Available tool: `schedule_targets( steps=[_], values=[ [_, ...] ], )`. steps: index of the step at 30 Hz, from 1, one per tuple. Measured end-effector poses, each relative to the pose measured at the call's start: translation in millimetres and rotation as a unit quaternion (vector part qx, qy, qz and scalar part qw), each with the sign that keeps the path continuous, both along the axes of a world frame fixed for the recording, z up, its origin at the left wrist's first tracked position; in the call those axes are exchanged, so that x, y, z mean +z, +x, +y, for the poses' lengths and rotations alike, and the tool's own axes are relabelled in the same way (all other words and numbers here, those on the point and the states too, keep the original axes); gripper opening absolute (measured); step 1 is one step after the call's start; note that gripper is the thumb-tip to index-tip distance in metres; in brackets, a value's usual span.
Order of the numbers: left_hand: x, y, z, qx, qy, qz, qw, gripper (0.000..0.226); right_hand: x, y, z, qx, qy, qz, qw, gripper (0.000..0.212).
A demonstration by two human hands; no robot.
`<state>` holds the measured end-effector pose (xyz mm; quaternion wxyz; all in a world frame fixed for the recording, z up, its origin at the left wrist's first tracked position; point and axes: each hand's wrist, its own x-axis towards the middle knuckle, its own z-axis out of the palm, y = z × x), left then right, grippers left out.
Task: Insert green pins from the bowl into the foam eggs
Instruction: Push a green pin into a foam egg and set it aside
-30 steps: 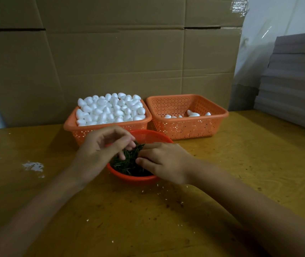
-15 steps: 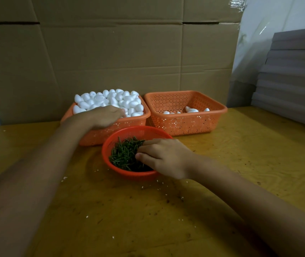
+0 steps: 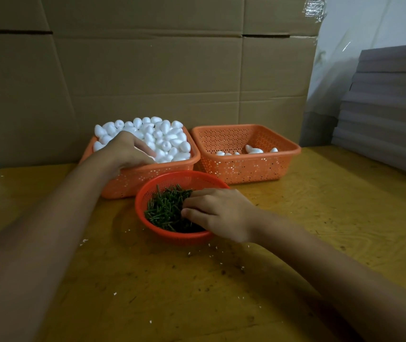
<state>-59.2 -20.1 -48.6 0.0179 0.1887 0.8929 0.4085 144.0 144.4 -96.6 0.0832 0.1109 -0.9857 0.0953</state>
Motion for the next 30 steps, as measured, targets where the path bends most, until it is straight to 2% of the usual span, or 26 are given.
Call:
schedule_targets(
  steps=[5, 9, 13, 17, 19, 23, 30],
  values=[
    [-5, -1, -4, 0.028, 0.099, 0.04, 0.994, 0.026, 0, -2, 3, 0.007, -0.031, -0.007, 0.999, 0.025],
    [-7, 10, -7, 0.021, 0.239, 0.076, 0.968, 0.027, 0, -2, 3, 0.01, -0.031, -0.006, 0.999, 0.024],
    [-6, 37, -6, -0.04, 0.322, 0.054, 0.944, 0.031, 0, -2, 2, 0.01, -0.02, -0.006, 1.0, 0.026],
    [-7, 73, -5, -0.118, 0.414, -0.042, 0.902, 0.038, -1, 0, -1, 0.005, 0.003, 0.006, 1.0, 0.032],
    [-8, 90, -11, -0.149, 0.422, -0.068, 0.892, 0.043, -2, 0, -2, 0.005, 0.007, 0.011, 1.0, 0.033],
    [-17, 117, -17, -0.188, 0.421, -0.091, 0.883, 0.033, -2, 0, -2, 0.004, 0.013, 0.013, 1.0, 0.035],
    [-33, 139, -18, -0.206, 0.433, -0.137, 0.867, 0.037, -2, 1, -2, 0.001, 0.014, 0.01, 1.0, 0.034]
  ],
)
